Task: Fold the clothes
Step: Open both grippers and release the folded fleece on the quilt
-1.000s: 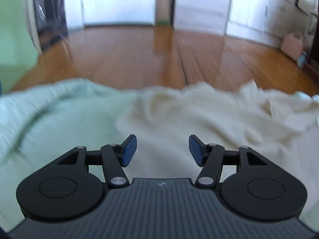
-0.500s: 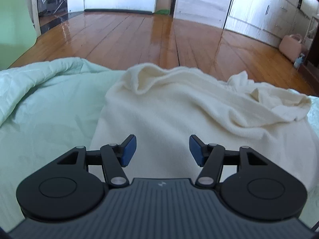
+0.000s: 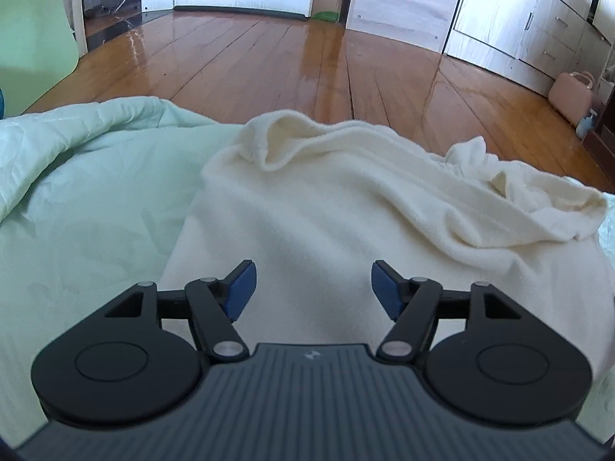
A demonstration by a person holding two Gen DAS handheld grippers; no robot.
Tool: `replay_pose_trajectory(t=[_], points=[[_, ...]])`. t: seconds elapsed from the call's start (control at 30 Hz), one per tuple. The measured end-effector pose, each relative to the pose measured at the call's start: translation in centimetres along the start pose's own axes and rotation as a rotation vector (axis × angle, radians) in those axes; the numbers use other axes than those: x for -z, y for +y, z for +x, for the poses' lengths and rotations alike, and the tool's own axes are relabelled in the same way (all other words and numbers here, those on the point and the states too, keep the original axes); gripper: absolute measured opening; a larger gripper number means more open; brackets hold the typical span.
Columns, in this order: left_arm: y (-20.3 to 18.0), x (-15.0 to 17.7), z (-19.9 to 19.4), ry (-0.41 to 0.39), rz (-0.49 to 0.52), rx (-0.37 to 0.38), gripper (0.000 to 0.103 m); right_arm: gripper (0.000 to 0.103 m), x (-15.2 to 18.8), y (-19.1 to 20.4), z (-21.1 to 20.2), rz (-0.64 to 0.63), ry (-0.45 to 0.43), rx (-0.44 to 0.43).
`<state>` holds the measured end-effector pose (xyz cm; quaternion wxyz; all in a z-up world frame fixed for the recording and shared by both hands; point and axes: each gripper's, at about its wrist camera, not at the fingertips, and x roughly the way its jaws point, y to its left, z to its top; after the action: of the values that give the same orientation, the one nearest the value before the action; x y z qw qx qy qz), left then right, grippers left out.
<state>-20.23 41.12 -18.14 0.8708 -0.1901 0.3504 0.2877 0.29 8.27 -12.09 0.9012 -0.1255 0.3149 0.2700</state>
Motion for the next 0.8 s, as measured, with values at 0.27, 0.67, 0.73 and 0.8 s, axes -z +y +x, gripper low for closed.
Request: replay_pose_trajectory(t=[0.27, 0.67, 0.73, 0.8], points=[[-1.2, -0.9, -0.3, -0.031, 0.031, -0.01, 0.066, 0.041, -0.6, -0.2, -0.8, -0.062, -0.031, -0.005], [0.5, -3.3, 0.3, -0.098, -0.009, -0.07, 0.066, 0.041, -3.2, -0.5, 0.8, -0.067, -0.037, -0.056], [1.3, -3.6, 0.7, -0.097, -0.029, -0.057, 0.066, 0.041, -4.0, -0.6, 1.4, -0.093, -0.036, -0.074], [1.8, -3.4, 0.8, -0.092, -0.015, -0.054, 0.066, 0.041, -5.0, -0.7, 2.0, -0.13, -0.023, -0.093]])
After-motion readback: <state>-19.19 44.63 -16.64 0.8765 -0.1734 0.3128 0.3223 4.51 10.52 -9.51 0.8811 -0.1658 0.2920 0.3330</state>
